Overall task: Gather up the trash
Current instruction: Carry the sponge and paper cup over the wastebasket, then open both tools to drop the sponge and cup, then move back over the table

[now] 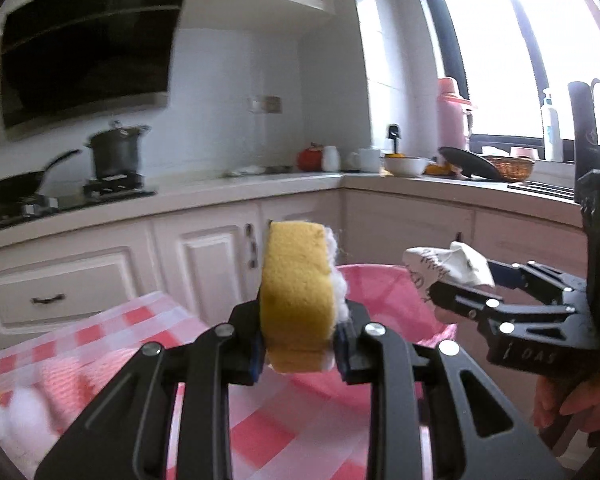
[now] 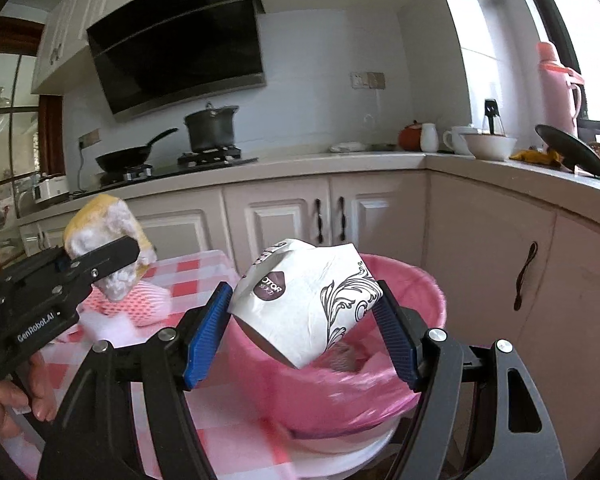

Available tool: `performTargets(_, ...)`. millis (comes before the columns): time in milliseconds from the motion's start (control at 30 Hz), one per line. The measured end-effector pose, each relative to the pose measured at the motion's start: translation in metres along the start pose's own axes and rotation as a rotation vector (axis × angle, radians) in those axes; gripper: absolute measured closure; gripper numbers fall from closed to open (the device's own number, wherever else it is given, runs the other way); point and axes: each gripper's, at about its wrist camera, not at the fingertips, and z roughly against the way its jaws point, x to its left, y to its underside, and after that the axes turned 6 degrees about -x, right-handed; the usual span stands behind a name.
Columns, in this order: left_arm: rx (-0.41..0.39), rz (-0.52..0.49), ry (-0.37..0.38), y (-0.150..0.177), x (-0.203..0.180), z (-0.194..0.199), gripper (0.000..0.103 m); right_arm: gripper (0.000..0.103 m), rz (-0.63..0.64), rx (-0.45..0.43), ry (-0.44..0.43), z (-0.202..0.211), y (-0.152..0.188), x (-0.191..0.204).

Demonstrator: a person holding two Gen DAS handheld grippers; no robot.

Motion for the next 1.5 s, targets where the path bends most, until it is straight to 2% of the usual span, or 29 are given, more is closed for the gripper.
performTargets(133,0.031,0.021,0.056,-0.003,-0.007,-0.043,0.076,0.035,-0.011,0.008,-0.007,-0.022,0.002,-0.027)
performTargets(433,0.11,0.074,0.111,0.005,-0.01,-0.119,0.076,0.034,-0.054,0.036,-0.04,-0.058,0.003,-0.066)
performTargets(500,0.153,0.097,0.138,0.01,-0.009,-0.136,0.07,0.033,-0.061,0.05,-0.06,-0.066,0.004,-0.069)
performTargets(567,0.165,0.091,0.112,0.015,-0.008,-0.145,0.054,0.032,-0.066,0.065,-0.069,-0.074,0.009,-0.074)
performTargets(600,0.169,0.098,0.099,0.019,-0.006,-0.147,0.052,0.032,-0.074,0.072,-0.062,-0.076,0.011,-0.077)
performTargets(833,0.162,0.1,0.047,0.028,0.014,-0.119,0.037,0.032,-0.106,0.053,-0.055,-0.048,0.016,-0.082)
performTargets(967,0.14,0.116,-0.019,0.026,0.027,-0.09,0.018,0.032,-0.105,0.052,-0.055,-0.03,0.017,-0.073)
performTargets(1067,0.118,0.122,-0.072,0.023,0.032,-0.061,0.007,0.027,-0.109,0.04,-0.064,-0.016,0.015,-0.061)
performTargets(1200,0.103,0.138,-0.111,0.018,0.04,-0.025,0.005,0.023,-0.109,0.024,-0.089,-0.003,0.006,-0.041)
performTargets(1500,0.069,0.138,-0.19,0.016,0.053,0.057,0.005,0.022,-0.146,0.02,-0.14,0.014,0.0,0.004)
